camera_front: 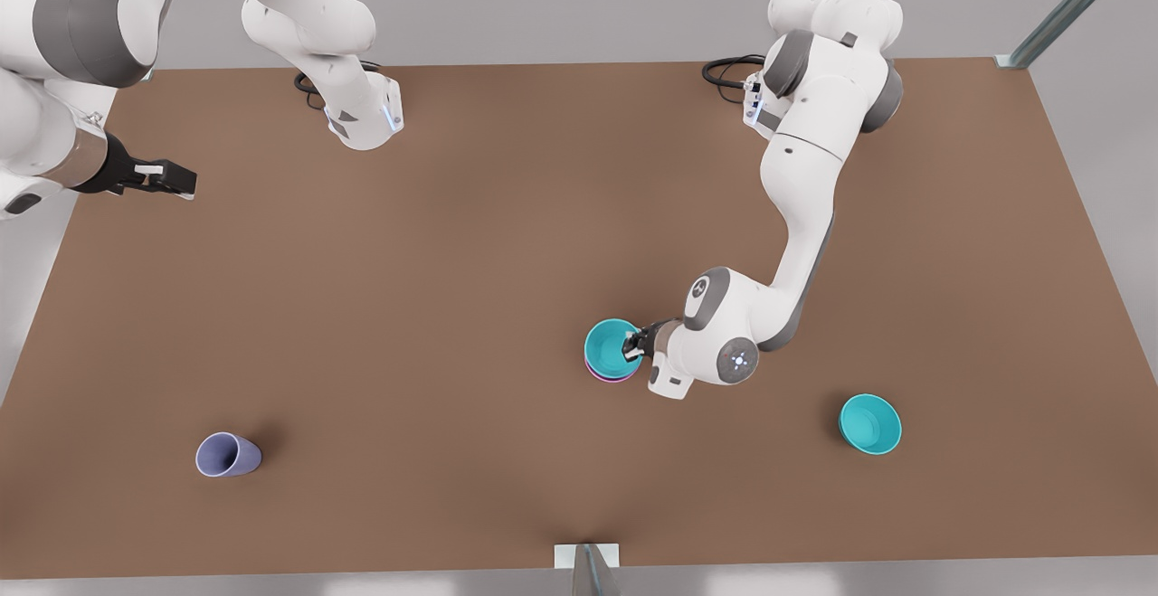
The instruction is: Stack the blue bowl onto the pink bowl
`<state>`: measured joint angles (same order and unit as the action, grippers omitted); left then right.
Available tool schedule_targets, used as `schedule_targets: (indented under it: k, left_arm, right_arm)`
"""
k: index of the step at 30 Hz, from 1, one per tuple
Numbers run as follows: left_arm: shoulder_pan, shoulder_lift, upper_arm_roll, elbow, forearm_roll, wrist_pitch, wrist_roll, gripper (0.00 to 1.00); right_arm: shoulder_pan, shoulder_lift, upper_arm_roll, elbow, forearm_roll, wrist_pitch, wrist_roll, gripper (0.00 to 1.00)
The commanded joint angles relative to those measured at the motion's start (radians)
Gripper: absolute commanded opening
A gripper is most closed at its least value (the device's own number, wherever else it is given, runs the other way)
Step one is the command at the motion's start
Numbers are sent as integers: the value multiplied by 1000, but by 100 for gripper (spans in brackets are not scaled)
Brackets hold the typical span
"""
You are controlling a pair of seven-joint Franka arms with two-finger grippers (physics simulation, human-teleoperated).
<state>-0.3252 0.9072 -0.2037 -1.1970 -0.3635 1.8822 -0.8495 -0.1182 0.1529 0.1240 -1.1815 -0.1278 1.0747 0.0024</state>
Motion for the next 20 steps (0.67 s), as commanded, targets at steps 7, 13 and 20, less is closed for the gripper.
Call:
schedule_targets:
  k: [7, 13, 20]
  left_arm:
    - [3, -56, 35, 2, 1, -53, -269, 100]
    - [12, -542, 314, 2, 370, -612, 788, 100]
    - [84, -680, 216, -144, 440, -512, 791, 100]
  right_arm:
    - [0, 2, 0, 0, 0, -1, -65, 100]
    - [0, 2, 0, 2, 0, 1, -67, 100]
    - [-6, -1, 0, 0, 0, 4, -65, 100]
